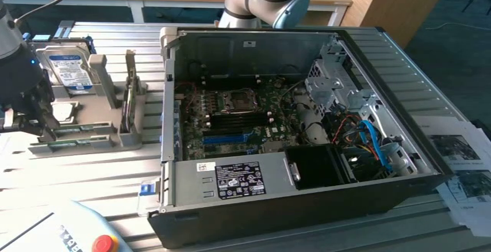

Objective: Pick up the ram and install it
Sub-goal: 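Pick up the ram and move it above insertion slot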

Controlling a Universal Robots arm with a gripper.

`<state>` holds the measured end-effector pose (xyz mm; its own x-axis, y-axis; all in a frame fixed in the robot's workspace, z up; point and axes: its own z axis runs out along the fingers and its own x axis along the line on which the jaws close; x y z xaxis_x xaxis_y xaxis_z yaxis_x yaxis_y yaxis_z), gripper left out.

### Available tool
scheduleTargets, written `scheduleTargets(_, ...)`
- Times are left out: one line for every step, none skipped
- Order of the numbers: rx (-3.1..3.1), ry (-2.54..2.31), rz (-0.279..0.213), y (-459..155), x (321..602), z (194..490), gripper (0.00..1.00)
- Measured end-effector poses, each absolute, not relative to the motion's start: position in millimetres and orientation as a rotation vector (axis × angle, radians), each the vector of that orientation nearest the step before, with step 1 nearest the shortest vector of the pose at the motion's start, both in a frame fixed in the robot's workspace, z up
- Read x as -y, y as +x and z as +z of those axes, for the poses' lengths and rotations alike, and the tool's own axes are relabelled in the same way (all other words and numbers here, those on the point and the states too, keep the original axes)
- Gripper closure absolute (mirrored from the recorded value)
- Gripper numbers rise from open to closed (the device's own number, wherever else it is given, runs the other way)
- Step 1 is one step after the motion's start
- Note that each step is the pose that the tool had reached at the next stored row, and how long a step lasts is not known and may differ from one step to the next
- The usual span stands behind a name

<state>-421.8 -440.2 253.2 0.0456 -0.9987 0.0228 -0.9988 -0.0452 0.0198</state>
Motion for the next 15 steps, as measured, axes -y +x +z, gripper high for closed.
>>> scheduleTargets(2.150,2.250,0.004,-421.8,440.2,253.2,0.64)
scheduleTargets(2.150,2.250,0.004,-421.8,440.2,253.2,0.64)
scheduleTargets(2.150,2.250,0.004,-421.8,440.2,253.2,0.64)
scheduleTargets(2.150,2.249,0.004,-421.8,439.9,253.1,0.64)
scheduleTargets(2.150,2.249,0.004,-421.9,439.2,253.1,0.64)
scheduleTargets(2.150,2.249,0.004,-421.8,438.2,253.2,0.64)
scheduleTargets(2.150,2.250,0.004,-421.8,437.3,253.1,0.64)
scheduleTargets(2.150,2.250,0.004,-421.8,436.2,253.1,0.64)
scheduleTargets(2.150,2.250,0.004,-421.8,435.3,253.1,0.64)
scheduleTargets(2.150,2.249,0.004,-421.8,434.4,253.1,0.64)
scheduleTargets(2.150,2.250,0.004,-421.8,433.6,253.1,0.64)
scheduleTargets(2.150,2.250,0.004,-421.8,432.9,253.0,0.64)
scheduleTargets(2.150,2.250,0.004,-421.7,432.9,253.0,0.64)
scheduleTargets(2.149,2.250,0.004,-421.8,432.9,253.0,0.64)
scheduleTargets(2.149,2.250,0.004,-421.8,432.9,253.0,0.64)
